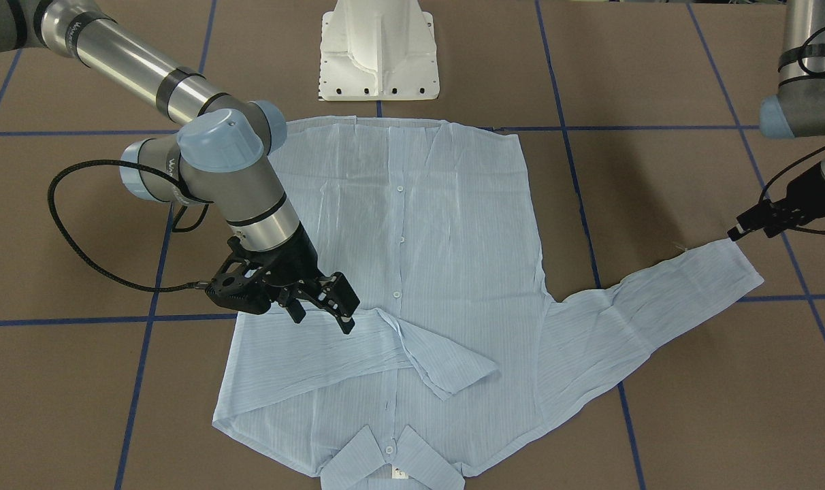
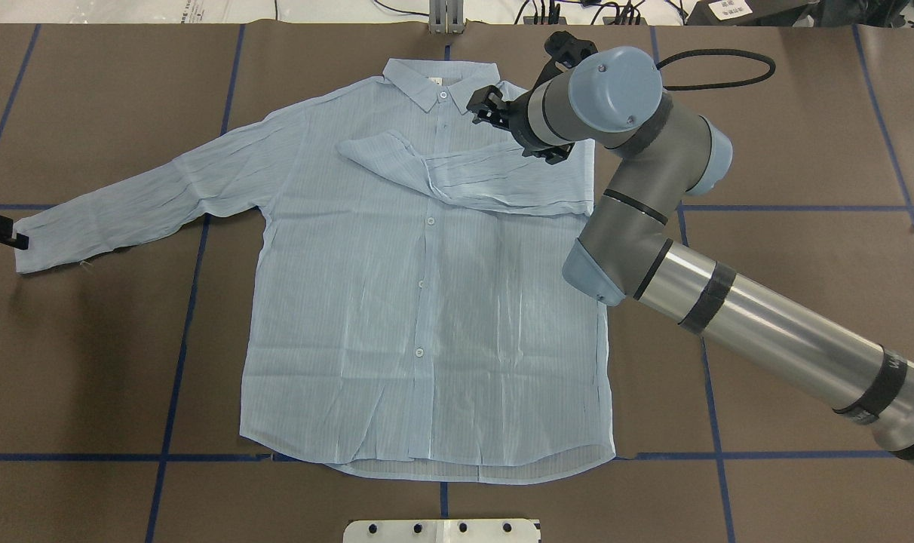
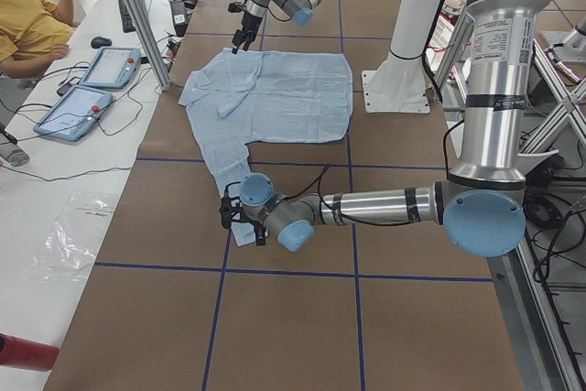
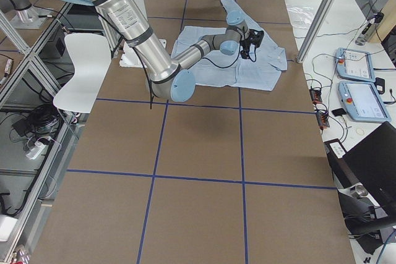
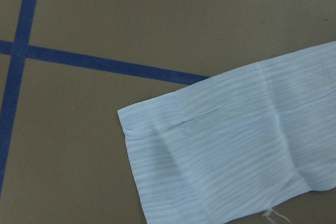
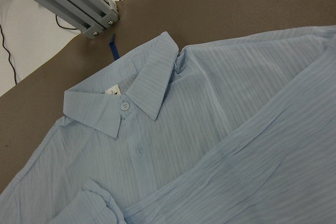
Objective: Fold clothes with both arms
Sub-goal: 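Release the sleeve with the right gripper while the left gripper grasps the other cuff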
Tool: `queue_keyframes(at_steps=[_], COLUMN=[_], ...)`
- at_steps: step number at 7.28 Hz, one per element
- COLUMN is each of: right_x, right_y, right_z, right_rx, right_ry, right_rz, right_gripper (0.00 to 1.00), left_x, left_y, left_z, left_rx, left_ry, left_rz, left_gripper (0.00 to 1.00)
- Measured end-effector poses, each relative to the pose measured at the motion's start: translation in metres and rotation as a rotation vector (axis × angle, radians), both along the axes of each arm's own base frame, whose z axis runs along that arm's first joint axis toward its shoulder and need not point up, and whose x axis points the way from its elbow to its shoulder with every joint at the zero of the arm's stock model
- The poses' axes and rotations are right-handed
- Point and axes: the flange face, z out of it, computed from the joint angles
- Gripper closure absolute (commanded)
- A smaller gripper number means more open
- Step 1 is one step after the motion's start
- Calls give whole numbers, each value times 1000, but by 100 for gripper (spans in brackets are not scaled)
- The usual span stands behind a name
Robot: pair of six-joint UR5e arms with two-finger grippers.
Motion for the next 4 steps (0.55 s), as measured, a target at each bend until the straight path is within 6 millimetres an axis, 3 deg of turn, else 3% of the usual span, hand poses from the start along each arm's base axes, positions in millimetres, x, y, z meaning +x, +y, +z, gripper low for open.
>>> queue_keyframes(at_steps=[4], right_x=[3], right_y=[4], right_z=[1], right_rx=[10], right_ry=[-6], right_rz=[-3], right_gripper=[0], left_x=[27], left_y=[5], left_z=[4], left_rx=[0], left_ry=[-6], left_rz=[47], left_gripper=[6])
